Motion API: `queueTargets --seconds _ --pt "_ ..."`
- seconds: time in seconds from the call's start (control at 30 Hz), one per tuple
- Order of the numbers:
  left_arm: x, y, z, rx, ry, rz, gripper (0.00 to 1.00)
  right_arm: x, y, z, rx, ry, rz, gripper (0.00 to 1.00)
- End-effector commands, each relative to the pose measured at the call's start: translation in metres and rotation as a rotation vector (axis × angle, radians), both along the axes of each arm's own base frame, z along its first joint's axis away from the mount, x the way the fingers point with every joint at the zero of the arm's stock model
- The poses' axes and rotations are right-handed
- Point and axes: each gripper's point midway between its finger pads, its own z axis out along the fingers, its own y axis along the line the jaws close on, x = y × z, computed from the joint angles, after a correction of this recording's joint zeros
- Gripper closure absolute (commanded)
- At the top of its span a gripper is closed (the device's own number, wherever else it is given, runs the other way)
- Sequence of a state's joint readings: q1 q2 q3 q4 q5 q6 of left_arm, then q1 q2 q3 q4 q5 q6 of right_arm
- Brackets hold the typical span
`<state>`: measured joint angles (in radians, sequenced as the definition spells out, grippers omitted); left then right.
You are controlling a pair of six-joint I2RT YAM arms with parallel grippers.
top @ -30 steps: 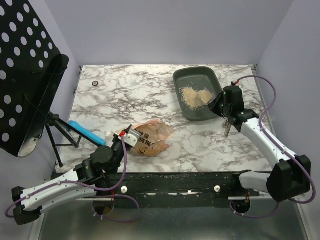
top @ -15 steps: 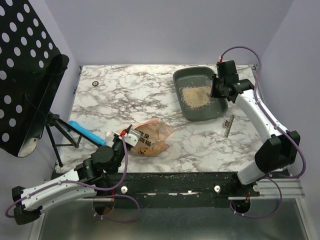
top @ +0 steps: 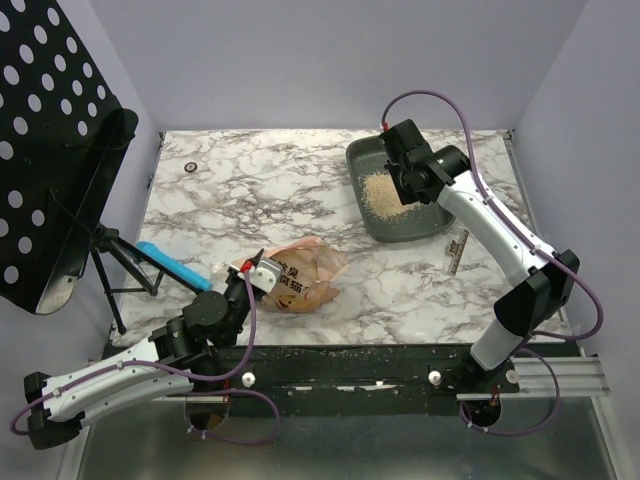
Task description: Fill the litter box with clean litter
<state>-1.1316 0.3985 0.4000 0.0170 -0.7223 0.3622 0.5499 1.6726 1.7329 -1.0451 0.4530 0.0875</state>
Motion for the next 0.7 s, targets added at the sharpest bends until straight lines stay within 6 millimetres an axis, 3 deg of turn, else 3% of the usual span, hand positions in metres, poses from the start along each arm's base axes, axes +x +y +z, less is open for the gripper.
queueTargets --seconds 0.0,0.2,0.3,0.57,0.67 --pt "0.002 0.009 0.036 -0.120 -0.057 0.043 1.00 -0.022 -0.011 0.044 -0.098 -0.061 0.010 1.00" --pt "0.002 0.008 0.036 -0.120 -0.058 0.035 1.00 -0.070 0.037 0.079 0.214 -0.082 0.243 1.00" --pt "0.002 0.007 0.036 -0.119 -0.056 0.034 1.00 -0.103 0.057 0.085 0.378 -0.044 0.378 1.00" --pt "0.002 0.006 0.035 -0.116 -0.054 0.027 1.00 -0.186 0.076 0.095 0.621 0.060 0.630 1.00" --pt "0.002 0.005 0.035 -0.113 -0.053 0.027 1.00 -0.205 0.080 0.093 0.659 0.098 0.682 1.00"
